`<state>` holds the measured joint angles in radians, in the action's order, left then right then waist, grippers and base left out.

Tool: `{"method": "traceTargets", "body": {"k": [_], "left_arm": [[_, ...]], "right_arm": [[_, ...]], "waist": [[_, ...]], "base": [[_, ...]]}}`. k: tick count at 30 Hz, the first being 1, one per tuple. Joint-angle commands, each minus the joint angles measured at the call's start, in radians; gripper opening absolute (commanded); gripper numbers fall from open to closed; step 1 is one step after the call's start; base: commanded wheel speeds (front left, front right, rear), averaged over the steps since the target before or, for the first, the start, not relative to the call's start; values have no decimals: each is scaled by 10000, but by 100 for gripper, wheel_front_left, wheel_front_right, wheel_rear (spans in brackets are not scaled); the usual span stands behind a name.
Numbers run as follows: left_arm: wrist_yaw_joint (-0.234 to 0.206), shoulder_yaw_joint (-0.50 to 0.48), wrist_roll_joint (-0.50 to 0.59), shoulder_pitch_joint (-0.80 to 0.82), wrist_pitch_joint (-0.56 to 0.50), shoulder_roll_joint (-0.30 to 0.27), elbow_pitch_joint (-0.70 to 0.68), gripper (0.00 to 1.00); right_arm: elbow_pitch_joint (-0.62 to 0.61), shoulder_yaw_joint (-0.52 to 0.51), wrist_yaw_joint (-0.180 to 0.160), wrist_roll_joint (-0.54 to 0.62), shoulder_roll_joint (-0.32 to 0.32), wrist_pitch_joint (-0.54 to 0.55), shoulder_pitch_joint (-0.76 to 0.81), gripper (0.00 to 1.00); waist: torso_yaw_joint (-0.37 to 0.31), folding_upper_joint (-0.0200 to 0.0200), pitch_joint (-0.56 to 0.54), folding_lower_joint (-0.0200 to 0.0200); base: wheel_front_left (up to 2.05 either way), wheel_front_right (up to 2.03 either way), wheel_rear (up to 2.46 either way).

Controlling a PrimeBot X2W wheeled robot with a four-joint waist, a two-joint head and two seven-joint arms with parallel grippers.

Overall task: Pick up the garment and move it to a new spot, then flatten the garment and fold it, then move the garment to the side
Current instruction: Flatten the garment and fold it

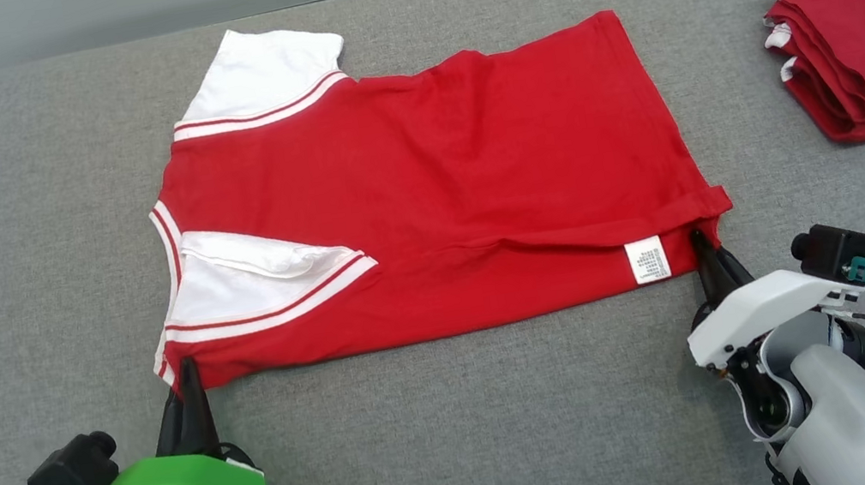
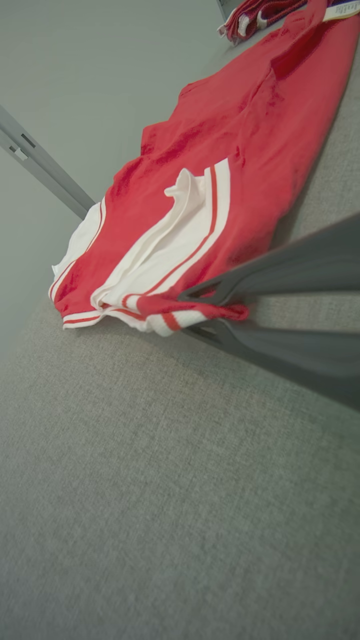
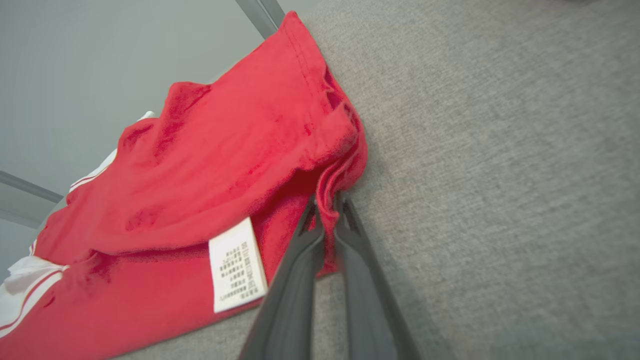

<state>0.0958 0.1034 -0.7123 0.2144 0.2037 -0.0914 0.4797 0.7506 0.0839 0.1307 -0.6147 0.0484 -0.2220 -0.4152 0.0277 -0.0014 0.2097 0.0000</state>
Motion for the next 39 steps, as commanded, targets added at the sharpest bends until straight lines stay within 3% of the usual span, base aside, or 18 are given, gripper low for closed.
{"method": "traceTargets", "body": {"k": [1,13,21,33,35,37,38,39], "left_arm": [[43,18,-127,-21,56,-83,-96,0],[69,34,-285,-940,29,-280,-1508,0],[-186,119,-484,-2038,-100,-137,-2040,0],[-201,77,-644,-2719,35,-212,-1995,0],[-224,47,-646,-2774,43,-241,-1987,0],[-229,68,-665,-2825,-2,-249,-1968,0],[-229,68,-665,-2825,-2,-249,-1968,0],[-222,97,-671,-2842,-29,-252,-1954,0]], "right_arm": [[-117,-26,-3,-126,53,-104,-91,0],[-1804,-906,-9,-341,663,658,927,0],[-2993,-1548,-11,-124,395,1509,2349,0],[-4430,-2258,-12,-76,94,2203,3816,0],[-4631,-2350,-14,-54,84,2265,3983,7],[-4820,-2414,-14,-41,76,2317,4119,28],[-4820,-2414,-14,-41,76,2317,4119,28],[-4898,-2429,-15,-40,73,2354,4173,40]], "waist": [[-5,14,-25,0],[-3,14,-289,0],[90,14,-353,0],[130,14,-431,0],[97,14,-443,0],[55,14,-456,0],[55,14,-456,0],[32,14,-463,0]], "base": [[0,0,0],[0,0,0],[0,0,0],[0,0,0],[0,0,0],[0,0,0],[0,0,0],[0,0,0]]}}
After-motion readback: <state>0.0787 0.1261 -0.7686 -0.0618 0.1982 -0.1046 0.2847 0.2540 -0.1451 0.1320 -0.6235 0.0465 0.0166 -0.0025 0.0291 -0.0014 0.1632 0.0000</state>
